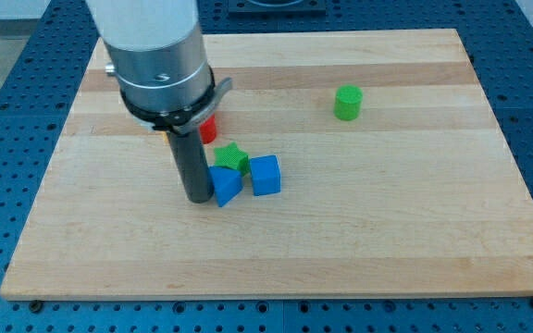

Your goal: Move the green circle to the blue cube

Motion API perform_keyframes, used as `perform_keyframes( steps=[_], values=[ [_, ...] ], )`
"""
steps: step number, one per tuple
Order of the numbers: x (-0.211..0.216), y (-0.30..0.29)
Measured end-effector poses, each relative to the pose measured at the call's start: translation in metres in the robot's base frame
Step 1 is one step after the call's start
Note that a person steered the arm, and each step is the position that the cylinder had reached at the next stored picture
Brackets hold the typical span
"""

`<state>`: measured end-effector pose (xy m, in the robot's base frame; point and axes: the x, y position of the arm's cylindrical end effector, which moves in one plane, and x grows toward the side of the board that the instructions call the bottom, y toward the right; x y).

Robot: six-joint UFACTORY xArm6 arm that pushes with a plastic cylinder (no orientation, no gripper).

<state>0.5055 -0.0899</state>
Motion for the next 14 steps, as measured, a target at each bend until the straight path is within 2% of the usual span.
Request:
perform_keyframes(
  steps=[1,2,3,4,6,7,9,10,14],
  values=[
    [0.0,0.023],
    [0.021,0.029],
    [0.034,0.058],
    [0.028,0.118],
    [-0.027,0.208],
    [-0.071,0.219],
    [-0.157,0.219],
    [-0.167,0.204],
    [-0.137,0.141]
  ],
)
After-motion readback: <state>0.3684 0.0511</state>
